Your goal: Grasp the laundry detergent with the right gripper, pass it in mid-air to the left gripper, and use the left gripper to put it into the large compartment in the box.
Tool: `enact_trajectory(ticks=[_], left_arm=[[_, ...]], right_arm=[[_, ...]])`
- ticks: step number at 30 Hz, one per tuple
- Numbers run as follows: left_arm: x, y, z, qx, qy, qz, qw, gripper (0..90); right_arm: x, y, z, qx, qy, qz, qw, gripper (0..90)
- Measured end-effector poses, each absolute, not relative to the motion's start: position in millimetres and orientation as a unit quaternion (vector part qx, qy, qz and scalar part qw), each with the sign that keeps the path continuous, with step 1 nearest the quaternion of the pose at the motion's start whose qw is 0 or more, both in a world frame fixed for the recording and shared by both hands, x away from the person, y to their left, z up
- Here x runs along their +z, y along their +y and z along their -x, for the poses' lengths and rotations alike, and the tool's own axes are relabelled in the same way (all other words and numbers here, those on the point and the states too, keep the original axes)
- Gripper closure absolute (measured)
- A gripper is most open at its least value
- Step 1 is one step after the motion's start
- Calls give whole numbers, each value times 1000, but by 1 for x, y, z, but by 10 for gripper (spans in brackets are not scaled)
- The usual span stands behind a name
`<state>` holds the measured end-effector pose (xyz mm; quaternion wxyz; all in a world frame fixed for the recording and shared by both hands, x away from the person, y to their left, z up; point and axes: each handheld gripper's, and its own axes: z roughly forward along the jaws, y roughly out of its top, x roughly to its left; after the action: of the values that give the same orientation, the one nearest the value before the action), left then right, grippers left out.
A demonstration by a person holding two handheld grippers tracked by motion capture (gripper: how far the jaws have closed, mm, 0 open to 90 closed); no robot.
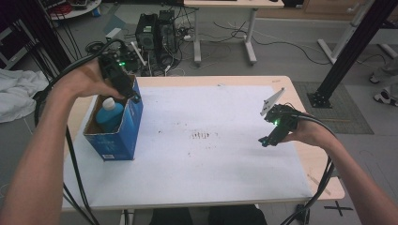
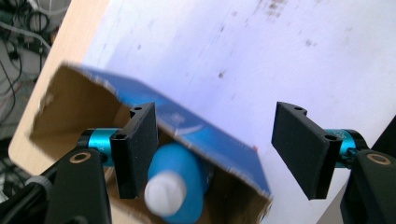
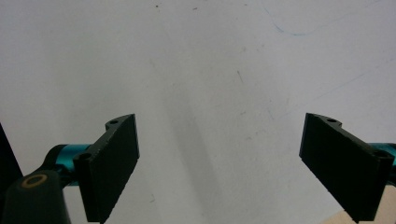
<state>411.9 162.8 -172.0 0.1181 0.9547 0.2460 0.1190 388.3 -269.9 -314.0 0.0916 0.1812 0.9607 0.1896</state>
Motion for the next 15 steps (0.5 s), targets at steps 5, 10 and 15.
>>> enact_trajectory(ticks=[5, 10, 15], left_arm=[[-179, 134, -413, 111, 217, -962, 120, 316], [-194, 105, -415, 101, 196, -966, 133, 315], [-219, 76, -414, 88, 169, -973, 134, 207]], right_arm=[[-314, -270, -388, 190, 960, -183, 92, 111], [-315, -269, -387, 189, 961, -183, 90, 111], [-312, -270, -385, 190, 960, -182, 92, 111]])
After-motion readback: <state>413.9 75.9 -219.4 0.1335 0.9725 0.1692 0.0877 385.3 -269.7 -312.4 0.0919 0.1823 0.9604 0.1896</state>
